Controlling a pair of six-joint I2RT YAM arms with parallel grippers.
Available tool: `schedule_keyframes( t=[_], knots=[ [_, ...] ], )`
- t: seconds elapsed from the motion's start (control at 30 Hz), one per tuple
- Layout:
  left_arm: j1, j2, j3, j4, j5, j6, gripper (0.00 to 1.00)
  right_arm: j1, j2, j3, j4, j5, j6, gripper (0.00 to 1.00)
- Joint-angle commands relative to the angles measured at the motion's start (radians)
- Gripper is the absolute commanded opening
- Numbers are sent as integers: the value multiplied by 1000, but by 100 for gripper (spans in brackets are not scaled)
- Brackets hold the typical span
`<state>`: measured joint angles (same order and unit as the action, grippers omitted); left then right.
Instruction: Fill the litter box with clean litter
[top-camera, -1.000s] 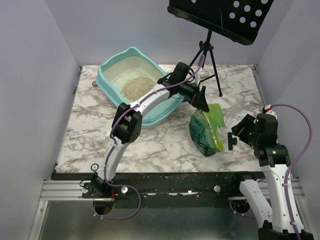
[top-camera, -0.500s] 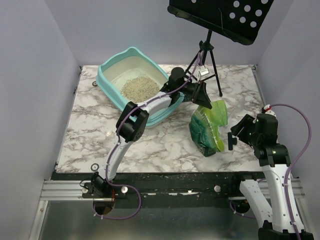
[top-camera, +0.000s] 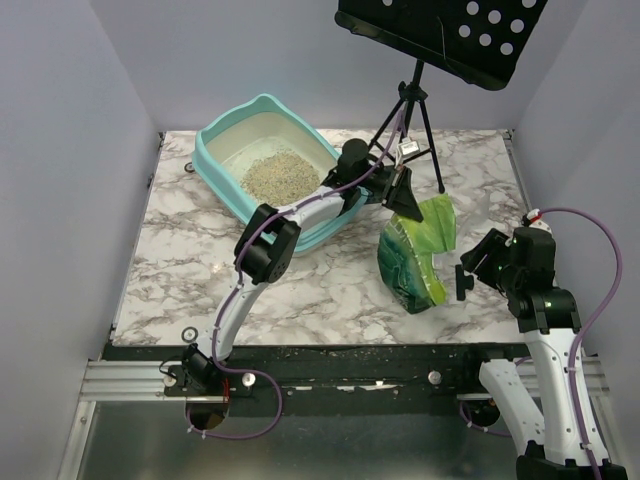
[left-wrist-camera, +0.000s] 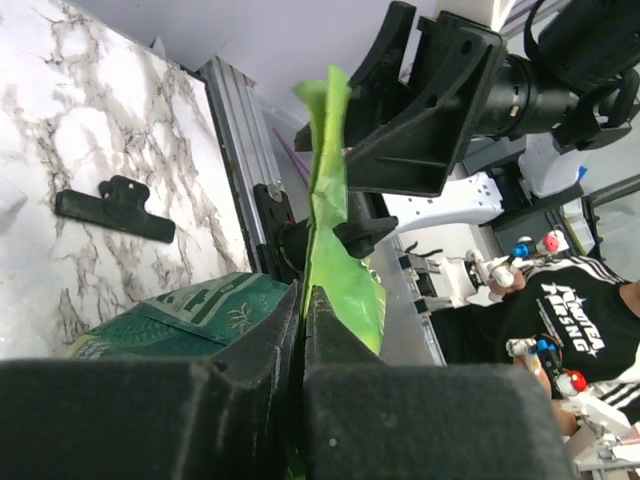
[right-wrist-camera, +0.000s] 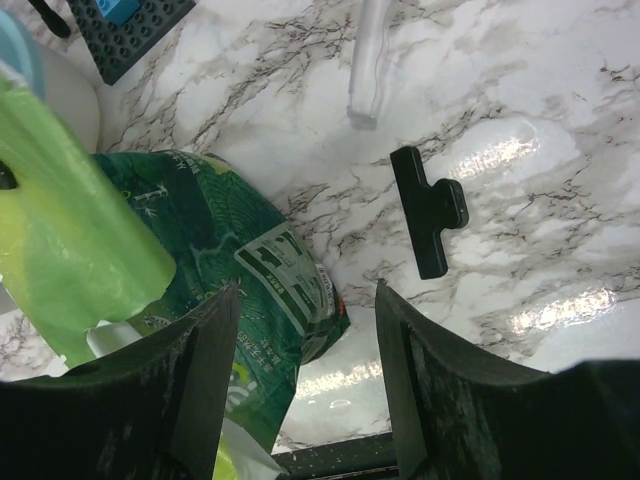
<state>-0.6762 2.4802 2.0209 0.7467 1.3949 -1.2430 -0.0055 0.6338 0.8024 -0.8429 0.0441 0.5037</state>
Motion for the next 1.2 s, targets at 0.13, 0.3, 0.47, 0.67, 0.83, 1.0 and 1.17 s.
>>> schedule_keyframes(
  t=[0.13,0.3,0.47,0.67,0.83,1.0,1.17],
  knots=[
    [-11,-4,284,-1188,-213,946,0,6,-13,-8,-12,-24,-17,65],
    [0,-96,205,-1254,-348,1013,0,6,-2,6,-2,-36,-31,65],
    [-2,-277,37,-1301,-551,1120,0,6,-2,41,18,-85,-65,61],
    [-19,-697,-553,-852,-830,1033,0,30,35,171,-18,-191,-143,61],
    [-23,-986,-879,-652,-1020,950,0,74,78,244,-6,-358,-186,60],
    [-25,-1249,-1143,-489,-1113,915,0,199,155,311,-16,-425,-260,56],
    [-28,-1469,-1312,-465,-1203,961,0,355,231,389,8,-447,-304,61]
  ],
)
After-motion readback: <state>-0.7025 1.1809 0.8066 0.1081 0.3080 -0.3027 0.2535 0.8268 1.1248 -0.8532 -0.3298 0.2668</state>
